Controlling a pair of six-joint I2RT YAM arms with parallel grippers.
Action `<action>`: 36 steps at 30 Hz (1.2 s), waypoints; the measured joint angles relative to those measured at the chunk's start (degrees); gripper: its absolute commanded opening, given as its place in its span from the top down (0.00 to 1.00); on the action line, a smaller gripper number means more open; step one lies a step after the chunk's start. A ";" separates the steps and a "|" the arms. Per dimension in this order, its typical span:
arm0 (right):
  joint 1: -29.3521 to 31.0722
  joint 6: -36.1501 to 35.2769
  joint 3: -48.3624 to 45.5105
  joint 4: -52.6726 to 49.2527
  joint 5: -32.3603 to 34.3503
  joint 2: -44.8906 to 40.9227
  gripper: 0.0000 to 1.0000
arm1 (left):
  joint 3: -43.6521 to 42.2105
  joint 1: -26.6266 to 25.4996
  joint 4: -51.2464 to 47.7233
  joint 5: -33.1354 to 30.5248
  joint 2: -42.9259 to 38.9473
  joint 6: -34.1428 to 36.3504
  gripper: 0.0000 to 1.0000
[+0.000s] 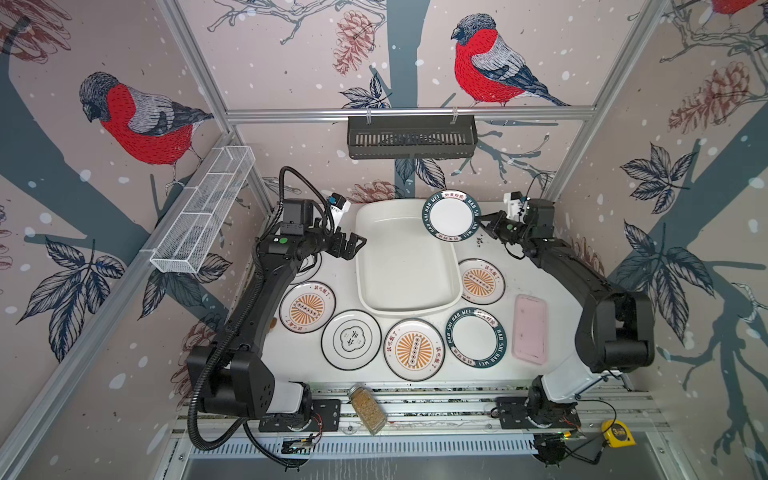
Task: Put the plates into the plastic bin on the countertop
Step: 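Carry the green-rimmed plate with the right gripper over the white tray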
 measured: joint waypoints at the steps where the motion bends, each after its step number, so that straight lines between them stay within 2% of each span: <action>1: 1.46 0.04 0.52 -0.09 0.87 0.74 0.99 | 0.00 0.00 0.02 -0.04 -0.20 -0.02 0.02; 10: 13.73 2.27 6.21 0.26 8.70 10.49 0.99 | 2.38 -0.02 0.15 -1.11 -0.42 -1.51 0.02; 15: 17.77 4.92 10.93 1.18 12.57 17.73 0.99 | 2.75 -0.02 0.15 -0.44 -0.42 -2.75 0.02; 24: 20.96 8.15 18.99 2.25 17.55 29.83 0.99 | 2.93 -0.02 0.15 1.29 -0.70 -3.34 0.02; 36: 21.68 9.55 26.69 2.40 18.12 39.39 0.98 | 2.21 -0.02 0.37 2.32 -1.09 -4.52 0.02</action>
